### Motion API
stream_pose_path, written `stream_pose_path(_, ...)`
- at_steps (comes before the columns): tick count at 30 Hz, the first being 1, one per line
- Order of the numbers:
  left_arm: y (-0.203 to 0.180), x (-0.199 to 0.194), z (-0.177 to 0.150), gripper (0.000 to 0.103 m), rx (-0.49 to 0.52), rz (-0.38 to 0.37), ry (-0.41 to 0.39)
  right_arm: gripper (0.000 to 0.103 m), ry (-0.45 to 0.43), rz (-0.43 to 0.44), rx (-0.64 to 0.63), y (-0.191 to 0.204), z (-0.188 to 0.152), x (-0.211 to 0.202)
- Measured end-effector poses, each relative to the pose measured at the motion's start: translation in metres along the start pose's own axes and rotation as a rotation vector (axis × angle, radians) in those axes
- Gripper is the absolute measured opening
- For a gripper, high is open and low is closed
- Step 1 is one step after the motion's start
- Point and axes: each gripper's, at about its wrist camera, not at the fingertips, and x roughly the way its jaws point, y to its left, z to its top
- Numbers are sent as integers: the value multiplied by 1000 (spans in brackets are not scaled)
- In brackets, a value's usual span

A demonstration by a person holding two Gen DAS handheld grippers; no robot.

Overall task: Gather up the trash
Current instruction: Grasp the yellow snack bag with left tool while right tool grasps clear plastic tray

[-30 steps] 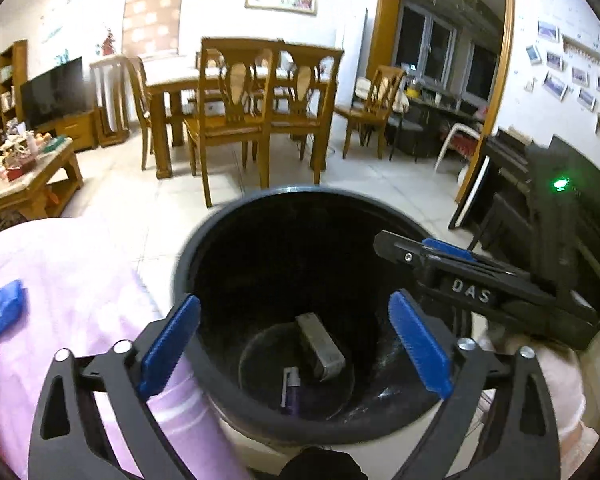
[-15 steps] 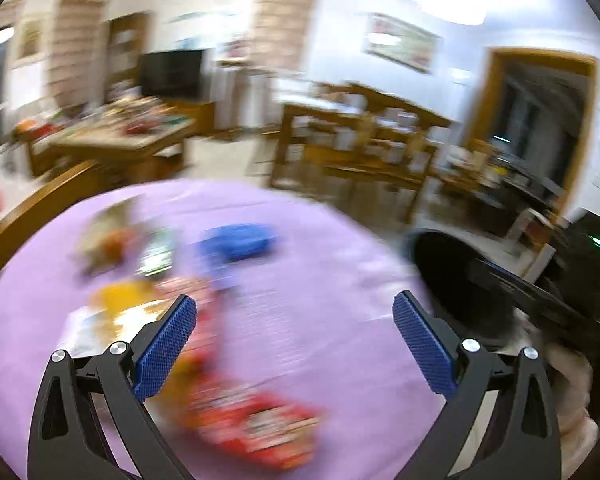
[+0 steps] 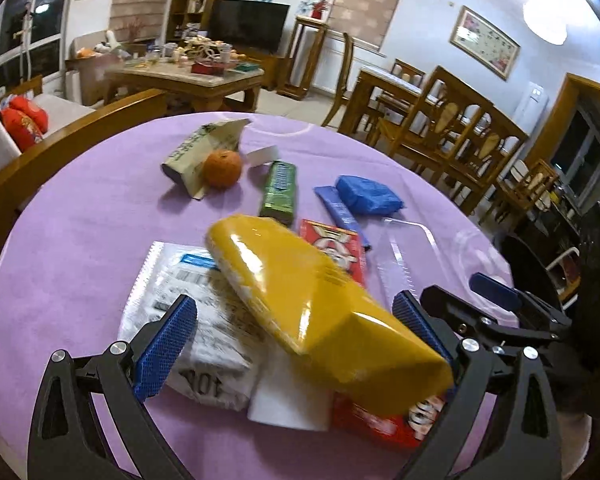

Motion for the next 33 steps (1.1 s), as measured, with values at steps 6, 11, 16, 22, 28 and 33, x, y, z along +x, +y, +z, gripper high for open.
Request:
stream_pose_path(6, 14, 3, -2, 65, -27, -33, 1, 69, 67, -56, -58, 8, 5, 23)
stream_pose_path(11, 28, 4, -1, 46, -65, -87, 8, 20, 89, -73, -71, 7, 4, 32)
stream_pose_path(16, 42, 1, -3, 31, -110, -137, 6, 4, 65, -42, -66, -1, 2, 23)
stream_pose_path(22, 45, -24, -3, 31, -129, -214, -93, 3, 20, 42, -17, -15, -3, 2)
stream_pose_path(28, 18, -52, 2, 31, -67, -287, -172, 3, -57, 115, 35, -32, -3, -30)
stream_pose_path(33, -23, -59, 4, 31, 10, -354, -180, 3, -140, 142, 89, -58, -4, -66)
